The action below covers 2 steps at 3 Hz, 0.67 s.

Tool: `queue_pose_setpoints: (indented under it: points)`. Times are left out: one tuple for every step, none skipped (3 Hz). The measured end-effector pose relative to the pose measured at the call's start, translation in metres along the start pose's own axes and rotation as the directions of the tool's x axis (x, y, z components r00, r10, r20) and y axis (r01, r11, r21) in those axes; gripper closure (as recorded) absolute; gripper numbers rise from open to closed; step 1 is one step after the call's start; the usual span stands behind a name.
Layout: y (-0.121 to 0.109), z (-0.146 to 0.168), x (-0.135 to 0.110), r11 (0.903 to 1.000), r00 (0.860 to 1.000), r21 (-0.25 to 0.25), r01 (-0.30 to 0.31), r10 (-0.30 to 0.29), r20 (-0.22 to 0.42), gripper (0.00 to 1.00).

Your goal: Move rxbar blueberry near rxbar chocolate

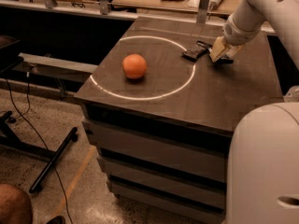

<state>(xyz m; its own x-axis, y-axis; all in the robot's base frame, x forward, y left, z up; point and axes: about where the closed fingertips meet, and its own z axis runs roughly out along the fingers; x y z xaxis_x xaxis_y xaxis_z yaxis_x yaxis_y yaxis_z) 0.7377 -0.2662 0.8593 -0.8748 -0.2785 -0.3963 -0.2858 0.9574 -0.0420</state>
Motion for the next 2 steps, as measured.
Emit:
queue_pose_setpoints:
  points:
    - [0.0006,0.0001,0.0046,0.9977,1.000,-0.065,-0.021,0.021,0.000,0.28]
    - [0.0033,-0.0023,0.0074,0.9920,1.000,-0.123,-0.026,0.028,0.011,0.05]
